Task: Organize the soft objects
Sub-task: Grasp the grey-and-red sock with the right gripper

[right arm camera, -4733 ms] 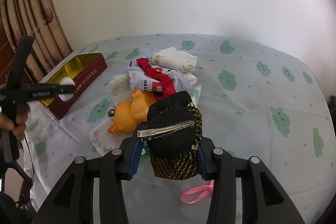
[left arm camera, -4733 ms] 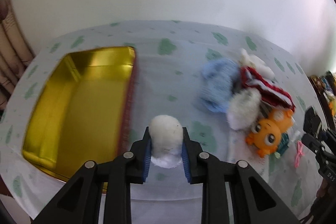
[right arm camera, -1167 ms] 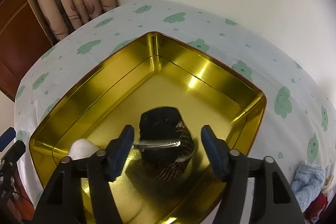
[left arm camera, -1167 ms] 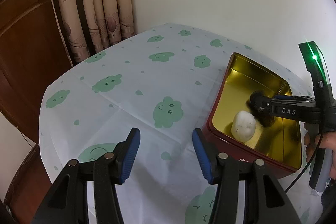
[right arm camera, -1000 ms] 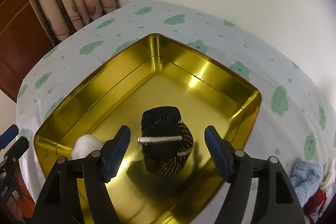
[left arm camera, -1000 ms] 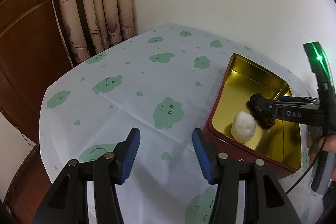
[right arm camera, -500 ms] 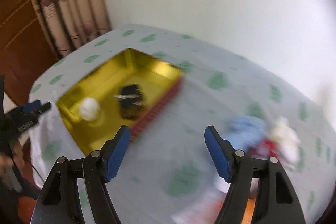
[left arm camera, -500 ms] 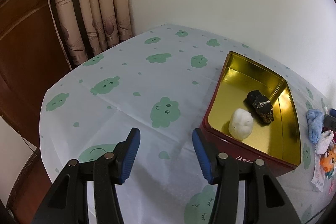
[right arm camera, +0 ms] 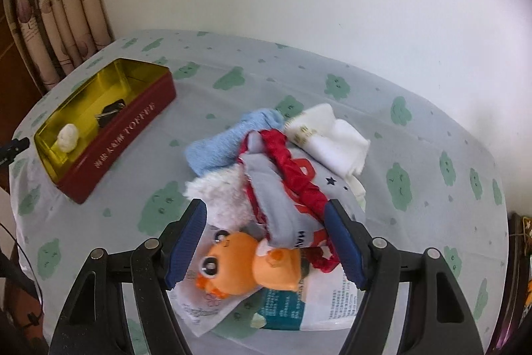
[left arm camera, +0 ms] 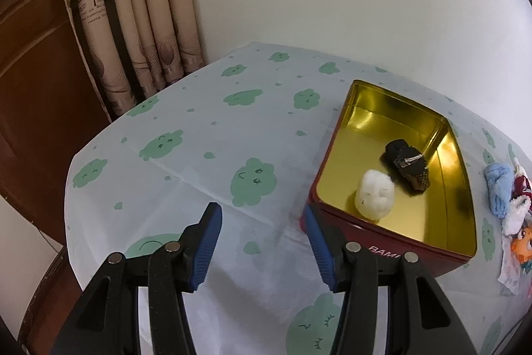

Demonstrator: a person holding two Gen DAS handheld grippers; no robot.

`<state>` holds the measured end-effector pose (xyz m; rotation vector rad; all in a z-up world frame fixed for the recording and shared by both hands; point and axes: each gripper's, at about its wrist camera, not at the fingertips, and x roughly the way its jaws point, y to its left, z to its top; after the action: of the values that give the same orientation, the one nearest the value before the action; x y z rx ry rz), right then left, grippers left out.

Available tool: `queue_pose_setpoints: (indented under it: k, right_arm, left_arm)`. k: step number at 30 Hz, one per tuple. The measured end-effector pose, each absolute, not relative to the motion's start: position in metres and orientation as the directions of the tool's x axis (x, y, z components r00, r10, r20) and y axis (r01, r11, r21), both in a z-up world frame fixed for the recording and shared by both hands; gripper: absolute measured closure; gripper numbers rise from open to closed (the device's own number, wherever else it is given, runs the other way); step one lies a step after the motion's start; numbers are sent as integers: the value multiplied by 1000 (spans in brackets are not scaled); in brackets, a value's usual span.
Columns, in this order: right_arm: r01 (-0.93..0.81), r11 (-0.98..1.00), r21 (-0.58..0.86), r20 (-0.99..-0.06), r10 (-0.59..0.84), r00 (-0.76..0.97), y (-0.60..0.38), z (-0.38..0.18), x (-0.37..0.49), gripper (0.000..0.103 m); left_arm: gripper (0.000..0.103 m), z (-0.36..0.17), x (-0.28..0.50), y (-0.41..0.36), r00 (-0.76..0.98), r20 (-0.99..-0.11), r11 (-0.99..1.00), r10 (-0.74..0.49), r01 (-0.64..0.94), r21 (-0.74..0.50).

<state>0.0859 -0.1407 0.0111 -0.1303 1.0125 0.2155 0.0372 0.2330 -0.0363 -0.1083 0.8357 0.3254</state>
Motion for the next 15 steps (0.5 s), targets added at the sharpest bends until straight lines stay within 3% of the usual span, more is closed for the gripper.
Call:
queue_pose_setpoints:
  k: [12, 13, 15]
  right_arm:
    - [-218, 975, -52, -863, 67, 501, -157, -19, 118, 35]
    - [-220, 974, -48, -864, 71, 499, -157, -20, 119, 37]
    - [-223, 974, -43, -861, 76, 502, -158, -21, 121, 53]
  left_arm:
    - [50, -24, 34, 196, 698, -693, 979, 181, -194, 61]
    - [50, -21, 33, 189, 708, -686, 983, 170, -173, 65]
    - [50, -17, 32, 173, 723, -675, 989, 143, -123, 77]
